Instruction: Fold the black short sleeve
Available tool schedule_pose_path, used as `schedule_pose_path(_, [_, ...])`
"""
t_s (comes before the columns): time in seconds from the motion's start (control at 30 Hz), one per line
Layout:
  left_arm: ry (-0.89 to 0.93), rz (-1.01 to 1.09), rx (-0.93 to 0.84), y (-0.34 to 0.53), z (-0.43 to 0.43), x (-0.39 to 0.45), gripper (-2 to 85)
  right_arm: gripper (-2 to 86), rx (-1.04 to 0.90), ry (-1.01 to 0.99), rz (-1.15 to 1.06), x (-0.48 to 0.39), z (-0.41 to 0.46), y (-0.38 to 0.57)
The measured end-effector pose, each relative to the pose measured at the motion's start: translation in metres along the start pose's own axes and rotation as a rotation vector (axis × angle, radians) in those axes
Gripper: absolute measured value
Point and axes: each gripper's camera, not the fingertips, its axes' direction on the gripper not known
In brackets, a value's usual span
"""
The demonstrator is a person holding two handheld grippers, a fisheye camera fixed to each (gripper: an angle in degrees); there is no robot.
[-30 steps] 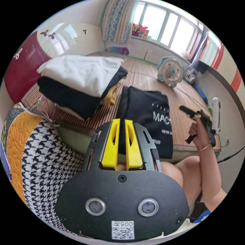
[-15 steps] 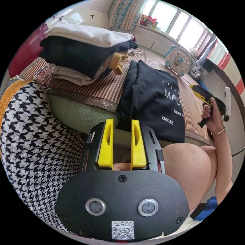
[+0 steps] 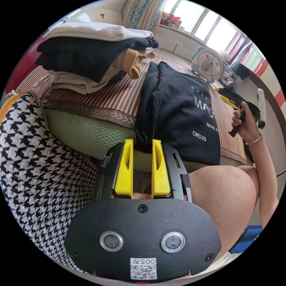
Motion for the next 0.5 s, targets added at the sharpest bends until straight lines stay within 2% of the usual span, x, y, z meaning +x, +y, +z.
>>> schedule_pose_path(0.3, [-0.092,0.08,-0.021,-0.007,-0.006,0.017,6.7,14.4,-0.05,-0.038,-0.027,0.003,0.058,-0.028])
schedule_pose_path(0.5, [-0.082,0.114,-0.009,-0.006,-0.016,0.011,6.4,9.5,-0.138,-0.111,-0.039,0.006,0.087,-0.046])
